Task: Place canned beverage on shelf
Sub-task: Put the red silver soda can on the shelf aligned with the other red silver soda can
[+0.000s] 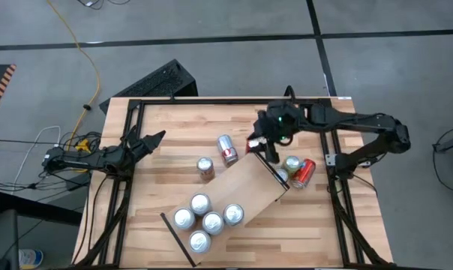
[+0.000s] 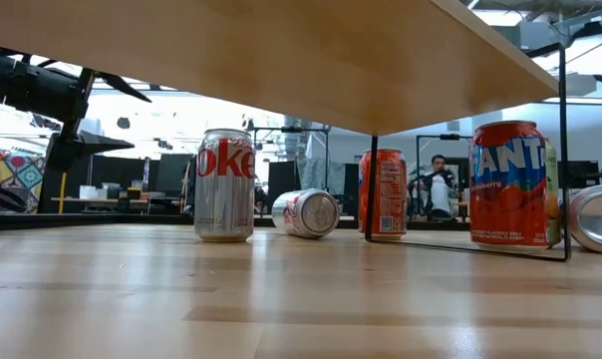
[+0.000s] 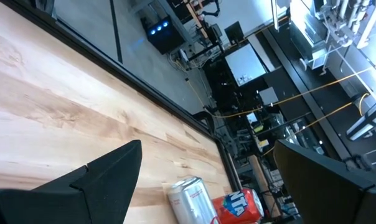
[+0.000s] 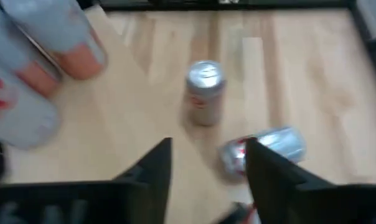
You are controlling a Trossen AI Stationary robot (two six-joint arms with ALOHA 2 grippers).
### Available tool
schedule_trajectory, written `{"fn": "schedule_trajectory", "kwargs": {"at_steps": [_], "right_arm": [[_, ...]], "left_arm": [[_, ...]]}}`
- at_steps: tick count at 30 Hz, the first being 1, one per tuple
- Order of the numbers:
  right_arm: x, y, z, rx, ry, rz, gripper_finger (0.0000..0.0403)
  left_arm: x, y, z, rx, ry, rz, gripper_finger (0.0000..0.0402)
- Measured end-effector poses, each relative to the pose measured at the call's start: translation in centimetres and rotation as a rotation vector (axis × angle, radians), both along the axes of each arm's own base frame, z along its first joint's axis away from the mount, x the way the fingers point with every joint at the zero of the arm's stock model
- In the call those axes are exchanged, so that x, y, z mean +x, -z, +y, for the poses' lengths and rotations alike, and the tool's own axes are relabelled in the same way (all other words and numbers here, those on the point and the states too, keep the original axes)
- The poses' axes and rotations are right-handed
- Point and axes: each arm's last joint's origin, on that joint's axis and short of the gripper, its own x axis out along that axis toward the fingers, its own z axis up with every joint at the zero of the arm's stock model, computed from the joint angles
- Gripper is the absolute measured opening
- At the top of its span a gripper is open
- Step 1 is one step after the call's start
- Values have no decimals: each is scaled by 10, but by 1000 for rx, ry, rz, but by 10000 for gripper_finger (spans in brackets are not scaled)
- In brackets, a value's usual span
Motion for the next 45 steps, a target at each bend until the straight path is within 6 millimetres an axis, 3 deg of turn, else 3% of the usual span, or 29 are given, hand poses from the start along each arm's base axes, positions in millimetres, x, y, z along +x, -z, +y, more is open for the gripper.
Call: {"fn": "schedule_trajectory", "kwargs": {"at_steps": [3, 6, 10, 16, 24, 30, 34, 39, 45], "right_arm": [[1, 4, -23, -103, 48, 11, 251], [1, 12, -48, -188, 97, 50, 279], [4, 23, -72, -221, 127, 89, 285], [24, 30, -91, -152, 94, 109, 286], [99, 21, -86, -118, -142, -18, 286], [148, 44, -80, -20, -386, -71, 286], [159, 59, -82, 46, -508, -124, 286], [160, 59, -82, 0, -566, -169, 286], [168, 67, -56, -33, -629, -173, 286]], "left_arm": [[0, 0, 0, 2, -6, 3, 351], [0, 0, 0, -2, -13, 0, 351], [0, 0, 0, -2, -18, 0, 351], [0, 0, 0, 9, -22, 13, 351], [-1, 0, 1, 14, -26, 19, 351], [-1, 0, 1, 30, -46, 41, 351], [-1, 1, 1, 45, -49, 59, 351], [-2, 1, 1, 53, -73, 74, 351], [-2, 1, 1, 46, -81, 68, 351]]}}
